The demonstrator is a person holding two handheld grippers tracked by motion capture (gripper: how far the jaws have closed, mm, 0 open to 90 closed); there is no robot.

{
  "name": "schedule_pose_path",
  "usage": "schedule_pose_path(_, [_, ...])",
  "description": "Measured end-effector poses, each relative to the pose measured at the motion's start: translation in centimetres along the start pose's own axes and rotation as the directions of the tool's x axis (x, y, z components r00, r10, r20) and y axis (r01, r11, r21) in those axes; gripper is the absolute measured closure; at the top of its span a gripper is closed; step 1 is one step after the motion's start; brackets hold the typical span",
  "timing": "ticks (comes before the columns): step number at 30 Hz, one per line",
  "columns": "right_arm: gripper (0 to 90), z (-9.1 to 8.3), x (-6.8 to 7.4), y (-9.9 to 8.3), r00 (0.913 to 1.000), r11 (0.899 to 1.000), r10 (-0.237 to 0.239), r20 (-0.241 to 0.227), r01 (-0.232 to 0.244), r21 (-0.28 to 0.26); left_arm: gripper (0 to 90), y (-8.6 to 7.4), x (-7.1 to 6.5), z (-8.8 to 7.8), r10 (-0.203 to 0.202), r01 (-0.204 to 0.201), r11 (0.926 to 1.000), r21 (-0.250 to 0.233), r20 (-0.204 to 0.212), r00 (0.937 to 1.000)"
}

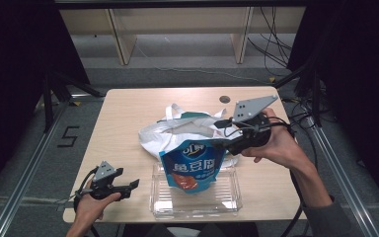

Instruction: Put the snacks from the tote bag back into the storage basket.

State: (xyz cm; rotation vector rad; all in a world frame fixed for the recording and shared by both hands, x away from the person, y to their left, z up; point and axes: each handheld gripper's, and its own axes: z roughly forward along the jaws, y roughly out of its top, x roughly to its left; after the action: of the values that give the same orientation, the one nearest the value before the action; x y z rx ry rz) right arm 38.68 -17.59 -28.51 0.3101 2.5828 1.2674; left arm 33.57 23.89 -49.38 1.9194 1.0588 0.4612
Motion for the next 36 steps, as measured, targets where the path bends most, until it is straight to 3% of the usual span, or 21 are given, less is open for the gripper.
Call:
schedule_pose_path(2, [39.9,-0.5,0.0,-0.8,0.9996,1.0,0.01,0.025,-0.01,-0.017,21.8,0.0,0.0,0.0,0.0,0.0,1.0,-0.002,0.0,1.0])
schedule_pose_path(9, [38.2,-1.7,-0.1,-3.1,0.9962,0.996,0.078,0.037,-0.076,-0.054,21.8,0.0,0.0,0.0,0.004,-0.004,1.0,-0.002,0.001,1.0])
schedule_pose_path(12, [37.6,-2.1,-0.1,-4.0,0.9944,0.995,0.091,0.053,-0.089,-0.036,21.8,0.0,0.0,0.0,0.001,-0.001,1.0,0.0,0.001,1.0])
schedule_pose_path(15, [37.7,-2.1,-0.4,-5.2,0.9895,0.993,0.109,0.095,-0.104,-0.055,21.8,0.0,0.0,0.0,0.001,-0.001,1.0,0.003,-0.001,1.0])
schedule_pose_path(17, [37.4,-2.0,-0.8,-5.8,0.9881,0.992,0.124,0.092,-0.122,-0.022,21.8,0.1,0.0,0.0,0.002,-0.002,1.0,-0.002,0.001,1.0])
schedule_pose_path(20, [36.2,-1.9,-1.6,-6.9,0.9803,0.988,0.154,0.124,-0.152,-0.022,21.8,0.2,0.1,-0.1,0.026,-0.026,0.9997,-0.001,0.001,0.9997])
schedule_pose_path(21, [35.6,-1.7,-1.8,-7.2,0.9779,0.986,0.167,0.126,-0.164,-0.031,21.8,0.1,-0.1,0.0,-0.007,0.007,1.0,-0.005,-0.002,1.0])
schedule_pose_path(22, [35.7,-1.8,-2.1,-7.6,0.9777,0.985,0.17,0.123,-0.17,-0.012,21.8,0.2,0.2,0.0,0.033,-0.033,0.9994,-0.01,0.003,0.9995])
schedule_pose_path(24, [35.6,-1.6,-2.1,-8.3,0.9702,0.98,0.201,0.136,-0.2,-0.021,21.8,0.2,0.0,0.0,0.005,-0.005,1.0,0.0,0.001,1.0])
schedule_pose_path(26, [35.3,-1.7,-2.4,-8.8,0.9773,0.983,0.181,0.11,-0.181,-0.005,21.8,0.2,-0.2,0.1,0.001,-0.001,1.0,0.001,0.002,1.0])
schedule_pose_path(28, [34.4,-1.6,-2.4,-9.2,0.9727,0.979,0.201,0.115,-0.203,0.004,21.9,0.3,-0.2,0.1,0.002,-0.002,1.0,-0.002,0.01,0.9999])
schedule_pose_path(29, [33.9,-1.5,-2.4,-9.5,0.9664,0.975,0.221,0.131,-0.223,0.002,21.8,0.3,-0.2,0.1,0.005,-0.005,1.0,-0.001,0.009,1.0])
schedule_pose_path(30, [33.8,-1.5,-2.6,-9.8,0.9675,0.976,0.215,0.132,-0.219,0.014,21.9,0.3,-0.2,0.1,0.004,-0.004,1.0,-0.001,0.008,1.0])
schedule_pose_path(32, [33.5,-1.6,-2.7,-10.3,0.9611,0.968,0.241,0.135,-0.248,0.037,21.8,0.3,-0.2,0.1,0.003,-0.003,1.0,-0.002,0.007,1.0])
schedule_pose_path(33, [33.2,-1.5,-3.0,-10.5,0.9653,0.973,0.221,0.14,-0.228,0.037,21.8,0.3,-0.2,0.1,0.009,-0.009,1.0,-0.001,0.002,1.0])
schedule_pose_path(36, [32.9,-1.4,-2.9,-11.1,0.9576,0.965,0.246,0.15,-0.256,0.055,21.8,0.3,-0.2,0.1,0.007,-0.007,1.0,-0.001,0.006,1.0])
